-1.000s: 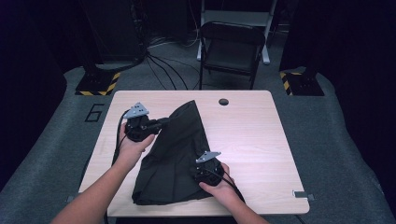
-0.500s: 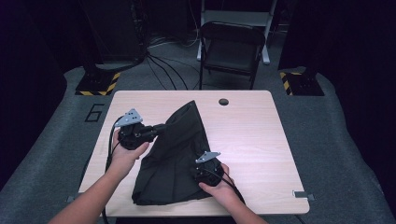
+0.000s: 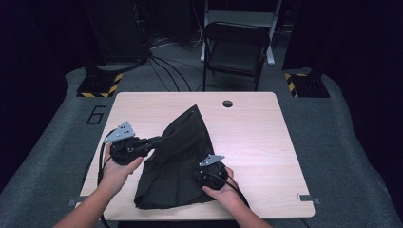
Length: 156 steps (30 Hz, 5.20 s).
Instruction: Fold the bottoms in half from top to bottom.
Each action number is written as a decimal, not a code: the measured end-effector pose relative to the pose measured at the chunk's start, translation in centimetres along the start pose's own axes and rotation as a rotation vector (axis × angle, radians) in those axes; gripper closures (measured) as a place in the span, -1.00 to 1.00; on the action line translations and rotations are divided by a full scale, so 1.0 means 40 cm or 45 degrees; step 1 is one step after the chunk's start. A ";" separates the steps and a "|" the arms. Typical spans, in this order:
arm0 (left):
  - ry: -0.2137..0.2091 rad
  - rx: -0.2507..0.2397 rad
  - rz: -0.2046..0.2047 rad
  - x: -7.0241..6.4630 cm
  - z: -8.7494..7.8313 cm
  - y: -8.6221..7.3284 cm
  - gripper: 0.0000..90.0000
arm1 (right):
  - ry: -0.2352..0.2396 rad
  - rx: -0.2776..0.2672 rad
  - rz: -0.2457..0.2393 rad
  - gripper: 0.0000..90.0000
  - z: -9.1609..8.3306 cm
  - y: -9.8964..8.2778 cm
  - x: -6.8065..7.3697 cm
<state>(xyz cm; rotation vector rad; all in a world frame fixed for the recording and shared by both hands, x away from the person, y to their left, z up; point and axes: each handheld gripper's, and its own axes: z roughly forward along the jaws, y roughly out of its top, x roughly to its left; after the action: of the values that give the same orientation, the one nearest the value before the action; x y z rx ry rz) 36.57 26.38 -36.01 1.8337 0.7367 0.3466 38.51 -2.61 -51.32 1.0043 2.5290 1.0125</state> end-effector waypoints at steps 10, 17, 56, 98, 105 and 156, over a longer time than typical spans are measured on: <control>-0.009 0.005 -0.035 -0.018 -0.046 -0.065 0.85 | 0.008 -0.003 0.004 0.07 -0.001 -0.001 0.000; -0.005 -0.011 -0.086 -0.024 -0.065 -0.109 0.85 | 0.004 -0.010 0.001 0.07 -0.001 -0.004 0.000; -0.047 0.247 -0.209 -0.044 -0.042 -0.342 0.84 | -0.037 0.056 0.052 0.13 -0.081 -0.032 -0.051; -0.106 0.273 -0.262 -0.072 -0.037 -0.367 0.71 | 0.034 -0.113 0.067 0.06 -0.137 0.122 -0.080; -0.123 0.289 -0.245 -0.072 -0.035 -0.364 0.64 | 0.060 -0.099 0.070 0.02 -0.134 0.033 -0.083; 0.141 0.381 -0.090 -0.016 0.034 -0.405 -0.19 | 0.078 0.007 -0.053 -0.16 -0.079 -0.088 -0.033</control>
<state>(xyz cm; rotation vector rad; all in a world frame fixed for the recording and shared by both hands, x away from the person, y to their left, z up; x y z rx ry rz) 31.65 28.69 -51.35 2.0747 0.9696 0.3065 36.27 -6.98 -51.44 0.9318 2.5922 1.0402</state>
